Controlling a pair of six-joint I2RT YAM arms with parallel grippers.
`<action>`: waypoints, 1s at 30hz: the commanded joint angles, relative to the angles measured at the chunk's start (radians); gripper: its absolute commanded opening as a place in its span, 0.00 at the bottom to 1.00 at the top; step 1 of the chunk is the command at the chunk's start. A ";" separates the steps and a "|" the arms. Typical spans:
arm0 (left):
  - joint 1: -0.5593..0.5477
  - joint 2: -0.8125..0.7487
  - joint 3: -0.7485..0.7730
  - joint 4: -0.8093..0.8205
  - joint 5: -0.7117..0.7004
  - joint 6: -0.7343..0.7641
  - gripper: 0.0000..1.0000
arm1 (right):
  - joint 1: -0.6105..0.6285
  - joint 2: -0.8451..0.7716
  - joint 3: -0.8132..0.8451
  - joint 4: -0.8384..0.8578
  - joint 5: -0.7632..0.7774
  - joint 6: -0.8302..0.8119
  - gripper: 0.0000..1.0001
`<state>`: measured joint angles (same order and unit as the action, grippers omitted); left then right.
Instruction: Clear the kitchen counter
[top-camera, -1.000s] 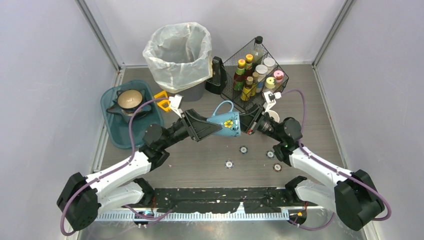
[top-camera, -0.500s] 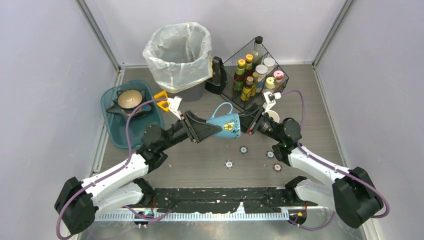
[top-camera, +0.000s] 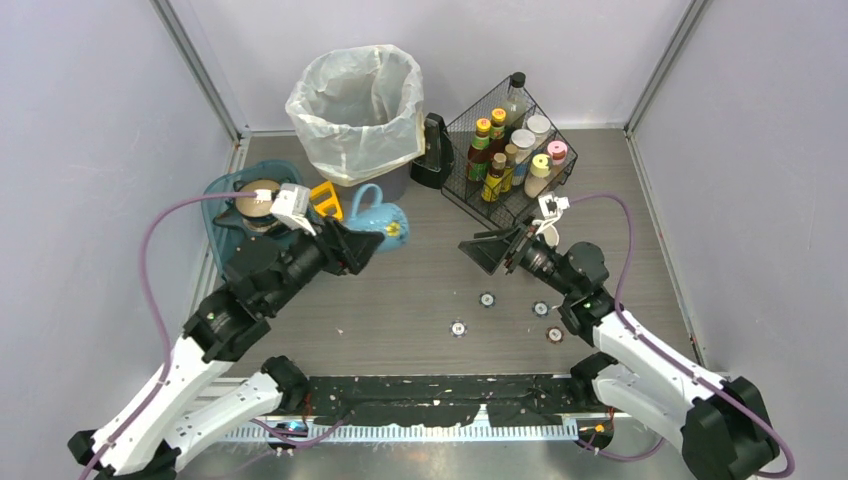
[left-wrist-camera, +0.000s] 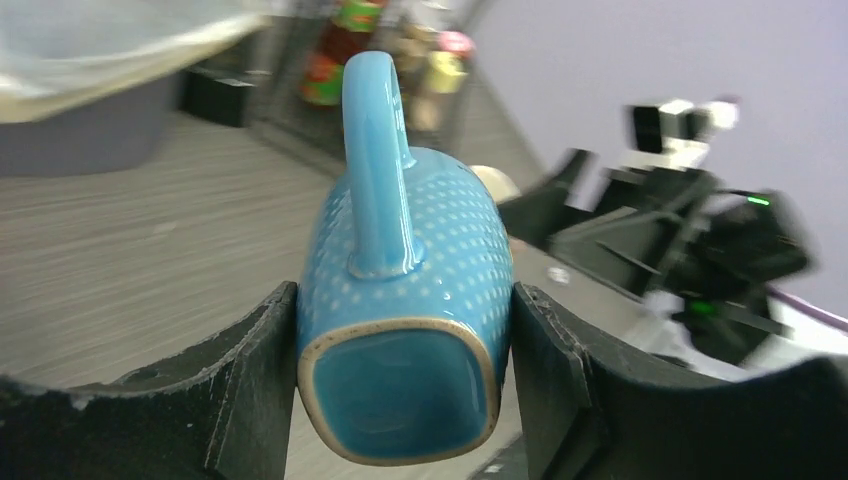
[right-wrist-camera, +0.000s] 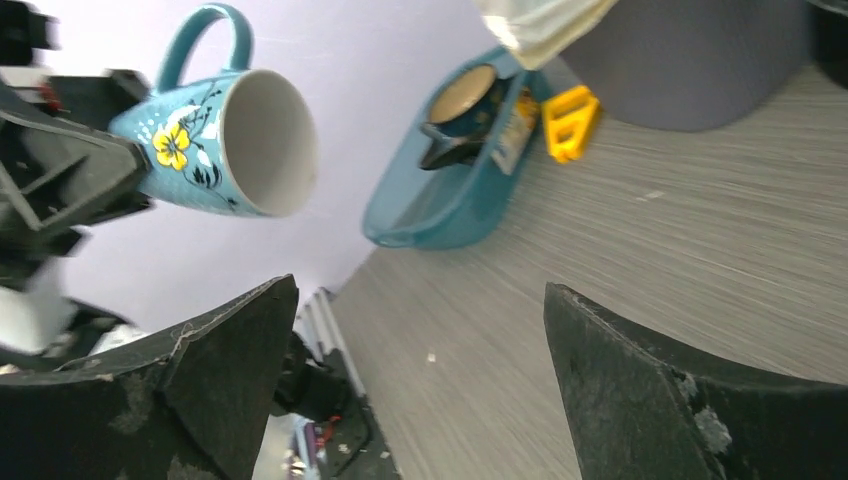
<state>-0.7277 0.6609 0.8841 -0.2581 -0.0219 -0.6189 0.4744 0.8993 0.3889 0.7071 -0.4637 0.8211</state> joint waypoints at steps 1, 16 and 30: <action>0.020 0.018 0.156 -0.453 -0.342 0.178 0.00 | -0.004 -0.076 0.056 -0.269 0.130 -0.196 1.00; 0.633 0.137 0.195 -0.618 -0.353 0.339 0.00 | -0.003 -0.201 0.085 -0.488 0.203 -0.359 0.97; 0.998 0.332 0.014 -0.293 -0.206 0.291 0.00 | 0.004 -0.288 0.064 -0.513 0.229 -0.398 0.97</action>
<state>0.2001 0.9649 0.9115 -0.7563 -0.3042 -0.3073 0.4740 0.6384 0.4320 0.1669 -0.2611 0.4503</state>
